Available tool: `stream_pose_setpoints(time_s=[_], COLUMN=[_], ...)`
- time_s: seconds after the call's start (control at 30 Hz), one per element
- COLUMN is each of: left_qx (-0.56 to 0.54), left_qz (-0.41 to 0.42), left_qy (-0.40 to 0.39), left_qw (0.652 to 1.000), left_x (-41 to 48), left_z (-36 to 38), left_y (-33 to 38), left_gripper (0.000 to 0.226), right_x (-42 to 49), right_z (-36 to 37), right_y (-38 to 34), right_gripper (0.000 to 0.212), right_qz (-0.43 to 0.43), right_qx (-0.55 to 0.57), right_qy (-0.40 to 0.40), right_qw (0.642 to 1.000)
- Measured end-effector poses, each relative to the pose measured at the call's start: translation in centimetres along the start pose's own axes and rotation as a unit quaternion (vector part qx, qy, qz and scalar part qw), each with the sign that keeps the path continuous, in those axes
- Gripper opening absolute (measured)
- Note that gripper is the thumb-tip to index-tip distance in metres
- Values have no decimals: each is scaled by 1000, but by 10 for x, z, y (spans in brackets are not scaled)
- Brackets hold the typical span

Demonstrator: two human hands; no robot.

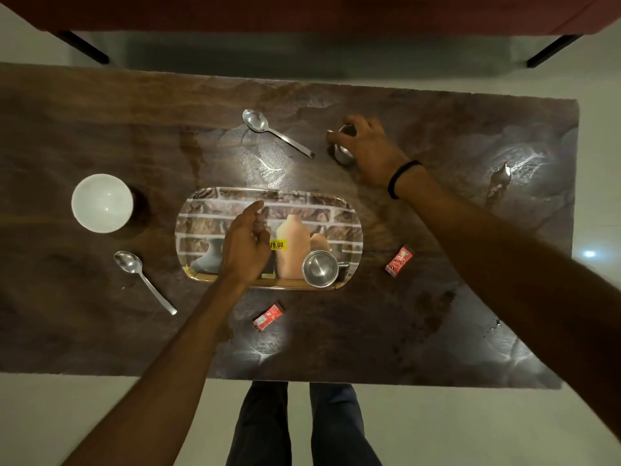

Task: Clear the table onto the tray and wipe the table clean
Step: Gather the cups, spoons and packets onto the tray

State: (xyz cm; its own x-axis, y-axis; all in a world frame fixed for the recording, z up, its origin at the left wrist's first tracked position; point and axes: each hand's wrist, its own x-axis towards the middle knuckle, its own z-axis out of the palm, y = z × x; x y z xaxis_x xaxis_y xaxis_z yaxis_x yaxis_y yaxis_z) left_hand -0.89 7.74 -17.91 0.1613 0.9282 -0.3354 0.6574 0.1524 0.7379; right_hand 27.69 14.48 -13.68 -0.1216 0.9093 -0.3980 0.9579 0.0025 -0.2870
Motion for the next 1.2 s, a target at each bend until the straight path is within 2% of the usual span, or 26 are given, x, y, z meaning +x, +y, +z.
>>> stream_pose_setpoints(time_s=[0.07,0.17,0.27,0.37,0.47,0.57,0.63,0.87,1.07,1.2], left_qx=[-11,-49,-51,-53,-45,-32,-31,-37,-55,-49], left_qz=[-4,-16,6,13,13,62,100,136,117,130], left_qy=[-10,-28,-48,-57,-77,-100,-107,-97,-96,-103], left_qw=[1000,998,998,997,996,993,989,985,987,985], left_x=[0,0,-3,-9,-13,-16,-17,-11,-9,-10], left_z=[2,3,4,7,10,12,16,25,27,29], left_y=[1,11,21,29,28,33,35,35,32,31], left_gripper=[54,58,59,61,68,76,73,48,58,56], right_x=[-5,-15,-31,-54,-72,-79,-80,-78,-83,-88], right_z=[-8,-13,-9,-2,16,34,41,41,53,60], right_y=[-1,-8,-25,-50,-76,-98,-106,-98,-91,-84], right_gripper=[59,61,70,58,68,77,76,18,7,10], right_qz=[24,132,265,343,346,340,340,341,344,350], right_qx=[14,80,119,193,223,224,225,278,311,327], right_qy=[4,21,72,70,39,46,61,59,65,80], right_qw=[1000,988,954,917,910,912,911,896,884,874])
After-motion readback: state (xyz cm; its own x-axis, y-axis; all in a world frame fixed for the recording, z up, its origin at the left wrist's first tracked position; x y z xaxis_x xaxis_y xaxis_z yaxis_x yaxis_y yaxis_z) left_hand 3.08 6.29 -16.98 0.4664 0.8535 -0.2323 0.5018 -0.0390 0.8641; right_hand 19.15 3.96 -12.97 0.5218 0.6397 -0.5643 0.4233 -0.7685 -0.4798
